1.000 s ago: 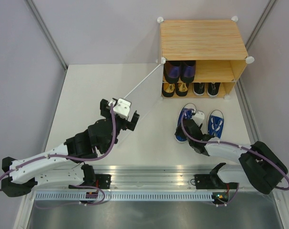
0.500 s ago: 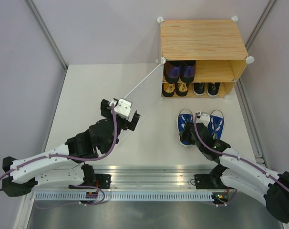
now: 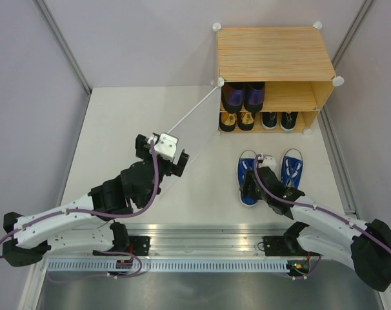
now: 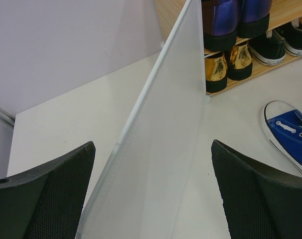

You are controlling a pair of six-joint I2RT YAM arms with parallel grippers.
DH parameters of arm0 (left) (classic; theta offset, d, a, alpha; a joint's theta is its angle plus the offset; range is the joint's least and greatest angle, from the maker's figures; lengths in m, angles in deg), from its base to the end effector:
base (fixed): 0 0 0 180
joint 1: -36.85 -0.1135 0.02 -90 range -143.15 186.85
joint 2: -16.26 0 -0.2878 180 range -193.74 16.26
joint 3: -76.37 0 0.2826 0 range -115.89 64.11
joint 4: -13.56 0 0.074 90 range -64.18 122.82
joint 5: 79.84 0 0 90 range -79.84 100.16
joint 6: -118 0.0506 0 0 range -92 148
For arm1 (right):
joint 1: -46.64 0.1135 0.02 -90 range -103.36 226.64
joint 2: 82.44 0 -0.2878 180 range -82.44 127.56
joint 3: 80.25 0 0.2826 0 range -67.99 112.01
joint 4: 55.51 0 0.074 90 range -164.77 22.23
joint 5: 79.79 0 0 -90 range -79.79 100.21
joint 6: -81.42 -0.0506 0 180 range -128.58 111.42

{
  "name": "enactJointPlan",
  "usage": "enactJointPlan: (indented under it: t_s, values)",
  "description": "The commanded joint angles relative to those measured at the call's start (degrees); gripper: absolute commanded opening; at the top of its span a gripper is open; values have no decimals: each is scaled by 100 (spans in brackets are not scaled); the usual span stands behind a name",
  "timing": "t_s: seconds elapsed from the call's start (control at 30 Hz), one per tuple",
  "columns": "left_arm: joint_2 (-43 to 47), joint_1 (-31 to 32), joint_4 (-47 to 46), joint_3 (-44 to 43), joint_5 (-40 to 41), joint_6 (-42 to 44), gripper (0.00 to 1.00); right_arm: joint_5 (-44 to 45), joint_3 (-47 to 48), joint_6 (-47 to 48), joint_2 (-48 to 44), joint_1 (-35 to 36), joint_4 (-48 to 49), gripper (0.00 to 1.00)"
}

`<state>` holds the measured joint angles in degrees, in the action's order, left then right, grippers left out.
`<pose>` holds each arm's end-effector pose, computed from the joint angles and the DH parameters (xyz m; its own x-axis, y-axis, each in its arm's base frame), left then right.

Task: Place and organize the shoes in the shoe cabinet

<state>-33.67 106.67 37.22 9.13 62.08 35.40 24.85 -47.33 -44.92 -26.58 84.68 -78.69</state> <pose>0.1095 -0.1825 0.4062 0.0020 0.2249 -0.9744 0.3114 0.9258 0.2143 0.1685 0.1156 0.1529 -0.7288 0.1577 -0.6663 -0.0327 0.9640 0.2640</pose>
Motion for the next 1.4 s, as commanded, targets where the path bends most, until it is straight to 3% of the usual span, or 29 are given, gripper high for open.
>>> enactJointPlan:
  t_s: [0.0, 0.03, 0.07, 0.57, 0.9, 1.07, 1.1, 1.17, 1.27, 1.37]
  values:
    - [-8, -4, -208, -4, 90, 183, 100, -163, 201, 39, 83, 54, 170, 73]
    - [-8, -4, -199, -13, 81, 174, 100, -119, 245, 39, 101, 54, 125, 95]
    - [-8, -4, -191, -13, 81, 174, 100, -75, 306, 30, 101, 54, 90, 98]
    - [-52, -4, -68, -74, -77, 113, 100, 891, 816, -93, 1383, 63, -60, 98]
    - [-87, -4, 12, -101, -156, 77, 100, 1041, 807, -330, 1981, 344, 274, 98]
    - [-104, -4, 29, -101, -156, 78, 100, 1200, 658, -576, 2070, 555, 449, 86]
    - [-113, -4, 29, -101, -165, 86, 100, 1165, 623, -602, 2061, 555, 494, 79]
    - [-131, -4, 29, -109, -165, 86, 100, 1112, 579, -594, 2043, 564, 529, 73]
    - [-148, -4, 47, -109, -165, 86, 100, 1050, 623, -532, 1947, 555, 477, 40]
    - [-148, -4, 55, -118, -165, 95, 100, 1033, 710, -497, 1710, 555, 337, 21]
